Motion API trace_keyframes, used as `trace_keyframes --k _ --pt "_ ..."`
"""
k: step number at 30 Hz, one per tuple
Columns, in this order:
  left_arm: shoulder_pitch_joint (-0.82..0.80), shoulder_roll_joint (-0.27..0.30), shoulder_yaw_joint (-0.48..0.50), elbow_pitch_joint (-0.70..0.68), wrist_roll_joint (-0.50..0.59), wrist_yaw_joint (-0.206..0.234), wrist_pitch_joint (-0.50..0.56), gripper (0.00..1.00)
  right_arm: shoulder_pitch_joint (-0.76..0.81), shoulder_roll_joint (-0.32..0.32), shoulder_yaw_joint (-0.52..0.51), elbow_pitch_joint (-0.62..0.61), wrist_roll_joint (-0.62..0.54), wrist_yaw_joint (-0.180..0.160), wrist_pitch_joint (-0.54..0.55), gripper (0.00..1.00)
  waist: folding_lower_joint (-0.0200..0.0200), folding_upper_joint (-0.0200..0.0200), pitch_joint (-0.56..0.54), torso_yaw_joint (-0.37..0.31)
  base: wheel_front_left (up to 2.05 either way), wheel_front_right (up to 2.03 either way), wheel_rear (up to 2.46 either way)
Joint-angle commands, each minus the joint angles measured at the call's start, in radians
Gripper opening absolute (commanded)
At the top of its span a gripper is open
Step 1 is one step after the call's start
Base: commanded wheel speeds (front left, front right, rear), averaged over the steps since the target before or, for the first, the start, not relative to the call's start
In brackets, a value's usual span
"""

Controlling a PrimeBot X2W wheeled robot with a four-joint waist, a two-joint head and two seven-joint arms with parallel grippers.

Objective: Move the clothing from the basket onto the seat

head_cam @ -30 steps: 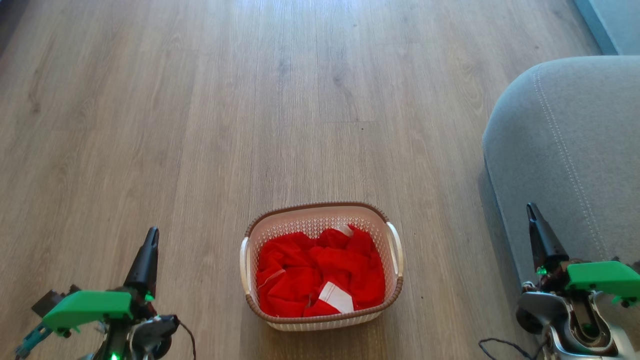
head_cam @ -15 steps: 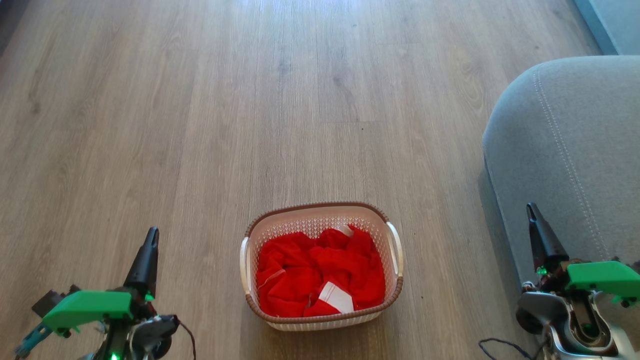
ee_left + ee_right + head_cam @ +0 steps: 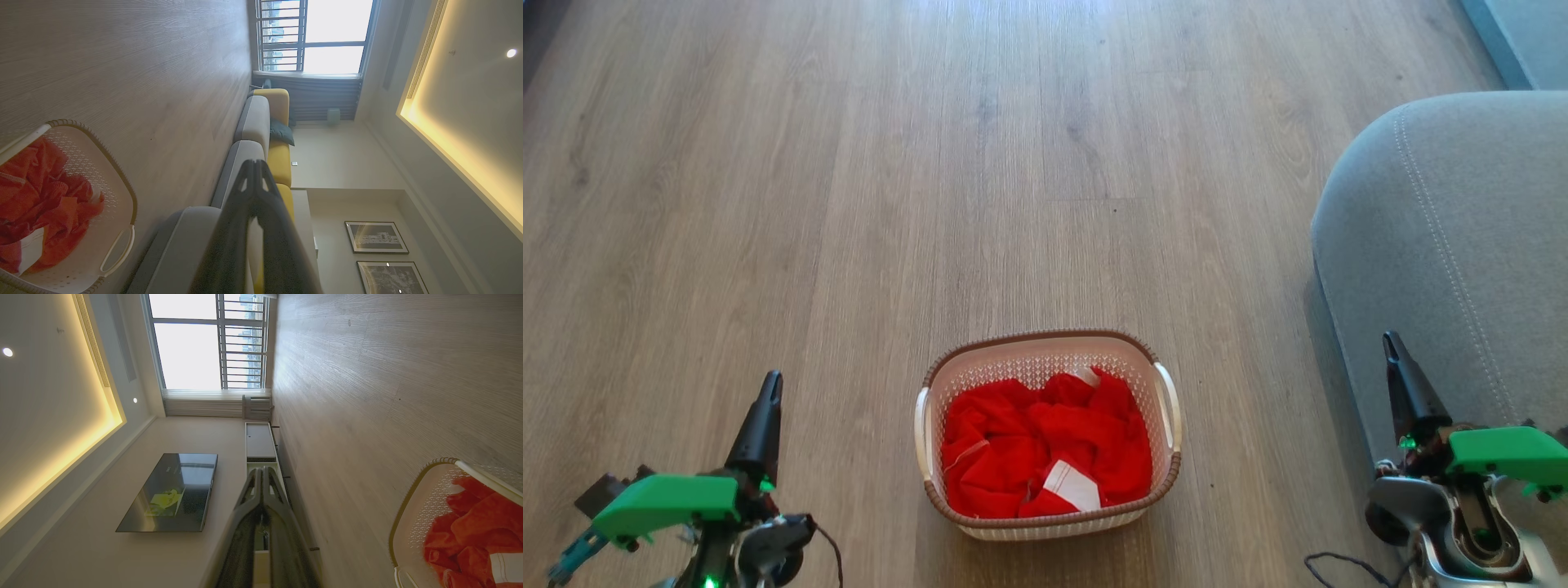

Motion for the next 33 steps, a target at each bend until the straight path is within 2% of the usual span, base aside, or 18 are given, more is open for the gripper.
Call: trace_keyframes --k 1,21,22,26,33 --pt "-0.047 0.014 0.030 -0.034 -0.007 -0.009 0.007 0.00 -0.018 -0.003 0.017 -0.039 0.006 0.001 0.004 0.00 0.0000 0.0000 0.000 0.000 0.00 0.00 0.00" --pt "-0.047 0.014 0.030 -0.034 -0.007 -0.009 0.007 0.00 -0.018 -0.003 0.017 -0.039 0.006 0.001 0.004 0.00 0.0000 0.0000 0.000 0.000 0.00 0.00 0.00" --pt "0.000 -0.001 0.000 0.003 0.000 0.001 0.000 1.00 0.000 0.000 0.001 0.004 0.000 0.000 0.000 1.00 0.0000 0.0000 0.000 0.000 0.00 0.00 0.00" --pt "0.036 -0.005 -0.003 0.061 0.001 0.002 -0.001 1.00 0.022 0.006 0.006 0.067 0.000 0.000 0.000 1.00 0.0000 0.0000 0.000 0.000 0.00 0.00 0.00" --pt "0.012 -0.002 -0.009 0.074 0.013 0.001 -0.021 1.00 0.000 -0.002 0.019 0.071 -0.015 0.000 -0.011 1.00 0.0000 0.0000 0.002 0.000 0.00 0.00 0.00"
